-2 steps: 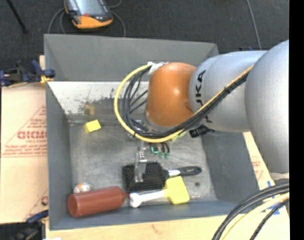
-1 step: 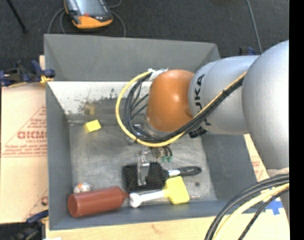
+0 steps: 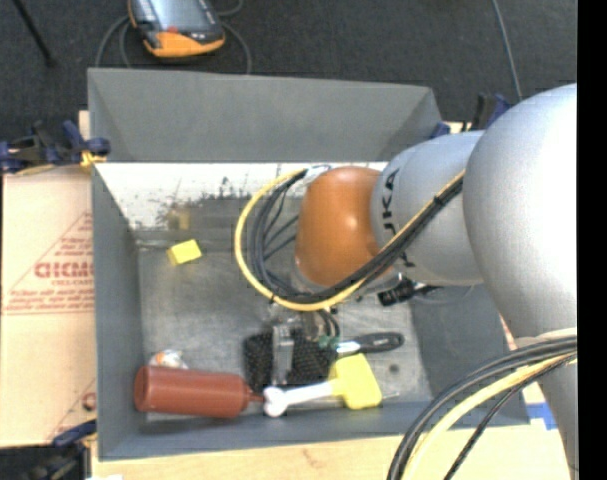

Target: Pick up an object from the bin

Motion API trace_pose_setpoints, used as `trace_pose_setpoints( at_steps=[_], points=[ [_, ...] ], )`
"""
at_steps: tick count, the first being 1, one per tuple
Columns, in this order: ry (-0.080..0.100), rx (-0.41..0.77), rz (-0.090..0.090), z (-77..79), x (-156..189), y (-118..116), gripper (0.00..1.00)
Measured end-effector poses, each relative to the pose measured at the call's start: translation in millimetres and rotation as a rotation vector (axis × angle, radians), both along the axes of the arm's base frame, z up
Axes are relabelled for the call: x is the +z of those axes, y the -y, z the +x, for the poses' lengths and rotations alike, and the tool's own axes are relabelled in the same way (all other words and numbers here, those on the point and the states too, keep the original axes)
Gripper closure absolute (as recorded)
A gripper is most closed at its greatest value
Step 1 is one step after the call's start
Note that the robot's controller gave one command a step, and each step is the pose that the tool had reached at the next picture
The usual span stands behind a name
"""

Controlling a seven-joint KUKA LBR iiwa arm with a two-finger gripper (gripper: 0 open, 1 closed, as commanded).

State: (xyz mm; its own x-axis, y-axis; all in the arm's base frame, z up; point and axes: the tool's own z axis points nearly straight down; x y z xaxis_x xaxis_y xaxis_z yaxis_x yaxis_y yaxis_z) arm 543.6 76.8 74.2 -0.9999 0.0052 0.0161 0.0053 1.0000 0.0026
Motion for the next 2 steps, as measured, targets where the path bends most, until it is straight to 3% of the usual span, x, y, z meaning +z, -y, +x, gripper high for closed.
trace_pose_setpoints(
  at_steps=[1, 2],
  points=[
    [0.0, -0.001, 0.0, 0.0, 0, 0, 1.0],
    [0.019, -0.063, -0.003, -10.6, 130, 15, 1.0]
  ],
)
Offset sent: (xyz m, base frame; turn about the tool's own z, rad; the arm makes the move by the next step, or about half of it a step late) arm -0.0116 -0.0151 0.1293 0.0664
